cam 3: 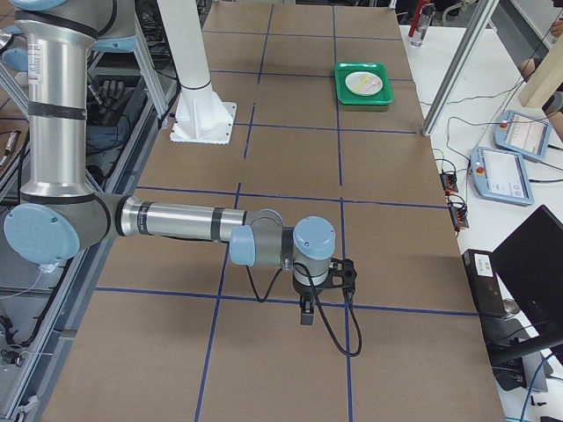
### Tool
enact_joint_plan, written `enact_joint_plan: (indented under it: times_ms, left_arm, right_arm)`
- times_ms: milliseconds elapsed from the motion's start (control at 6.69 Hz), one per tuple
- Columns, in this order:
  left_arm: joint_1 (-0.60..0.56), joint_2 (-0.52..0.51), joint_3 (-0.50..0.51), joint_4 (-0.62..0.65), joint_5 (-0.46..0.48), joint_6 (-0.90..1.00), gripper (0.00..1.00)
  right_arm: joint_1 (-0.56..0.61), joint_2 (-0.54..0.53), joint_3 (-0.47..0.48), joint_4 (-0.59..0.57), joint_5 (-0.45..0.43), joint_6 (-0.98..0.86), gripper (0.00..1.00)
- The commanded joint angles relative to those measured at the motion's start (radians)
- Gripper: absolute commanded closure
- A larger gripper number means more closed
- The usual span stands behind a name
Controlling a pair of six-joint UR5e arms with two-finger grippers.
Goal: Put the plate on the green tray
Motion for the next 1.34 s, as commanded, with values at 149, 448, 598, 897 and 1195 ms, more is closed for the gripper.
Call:
enact_joint_plan:
  times_ms: [149, 448, 598, 897, 1195]
  left_arm:
    - [0.000, -0.004, 0.009, 0.002, 0.000, 0.001, 0.00]
    - [0.000, -0.004, 0.017, 0.004, 0.001, -0.004, 0.00]
    - [0.000, -0.003, 0.017, 0.004, 0.001, -0.004, 0.00]
    - [0.000, 0.000, 0.017, 0.004, 0.001, -0.003, 0.00]
    - [0.000, -0.001, 0.018, 0.004, 0.001, -0.002, 0.00]
  right_arm:
    - [0.000, 0.000, 0.000, 0.000, 0.000, 0.000, 0.00]
    - [0.000, 0.000, 0.000, 0.000, 0.000, 0.000, 0.00]
    - [0.000, 0.000, 0.000, 0.000, 0.000, 0.000, 0.00]
    - [0.000, 0.000, 0.000, 0.000, 0.000, 0.000, 0.00]
    - [0.000, 0.000, 0.000, 0.000, 0.000, 0.000, 0.00]
